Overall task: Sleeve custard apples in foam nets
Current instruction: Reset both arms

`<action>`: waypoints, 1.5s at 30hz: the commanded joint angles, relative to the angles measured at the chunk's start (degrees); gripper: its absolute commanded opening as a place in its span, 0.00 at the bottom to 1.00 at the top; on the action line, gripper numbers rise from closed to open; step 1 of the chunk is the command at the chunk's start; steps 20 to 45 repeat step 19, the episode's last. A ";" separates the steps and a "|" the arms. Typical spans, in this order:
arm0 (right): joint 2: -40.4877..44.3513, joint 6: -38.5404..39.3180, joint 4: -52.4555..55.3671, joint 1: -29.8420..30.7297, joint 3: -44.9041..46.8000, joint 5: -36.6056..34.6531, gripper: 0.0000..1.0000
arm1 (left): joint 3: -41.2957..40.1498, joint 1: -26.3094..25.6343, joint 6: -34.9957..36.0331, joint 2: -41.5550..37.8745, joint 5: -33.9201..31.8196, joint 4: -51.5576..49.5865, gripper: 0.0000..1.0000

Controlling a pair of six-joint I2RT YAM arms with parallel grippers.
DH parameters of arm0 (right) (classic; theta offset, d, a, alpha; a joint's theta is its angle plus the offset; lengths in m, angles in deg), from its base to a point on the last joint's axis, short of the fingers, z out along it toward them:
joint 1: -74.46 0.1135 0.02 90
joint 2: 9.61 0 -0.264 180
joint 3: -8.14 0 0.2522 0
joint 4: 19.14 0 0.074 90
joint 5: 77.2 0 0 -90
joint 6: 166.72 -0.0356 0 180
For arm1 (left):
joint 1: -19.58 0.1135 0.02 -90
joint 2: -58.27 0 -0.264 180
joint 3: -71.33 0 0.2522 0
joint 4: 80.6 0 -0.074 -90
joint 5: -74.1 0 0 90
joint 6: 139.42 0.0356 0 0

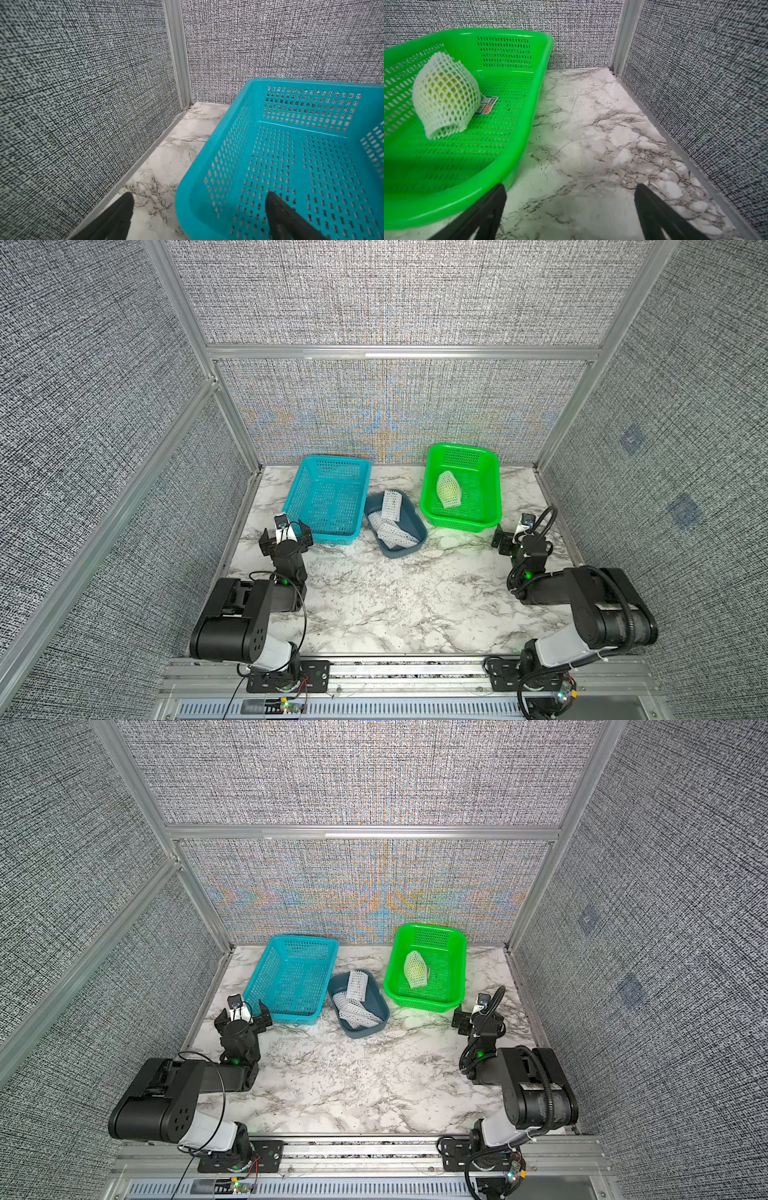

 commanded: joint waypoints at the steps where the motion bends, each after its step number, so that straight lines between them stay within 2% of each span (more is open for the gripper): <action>1: 0.12 -1.02 0.77 -0.12 -0.24 1.51 0.99 | 0.06 0.06 0.14 -0.02 1.68 -1.13 0.99; 11: 0.17 -0.96 0.57 -0.09 -0.06 1.51 0.99 | 0.24 -0.10 0.31 0.13 1.77 -1.09 1.00; 19: 0.19 -0.72 0.43 -0.08 0.03 1.48 0.99 | 3.42 -0.20 1.49 1.56 3.26 -5.79 0.99; 45: 0.19 -0.72 0.43 -0.08 0.03 1.48 0.99 | 3.42 -0.20 1.49 1.56 3.26 -5.79 0.99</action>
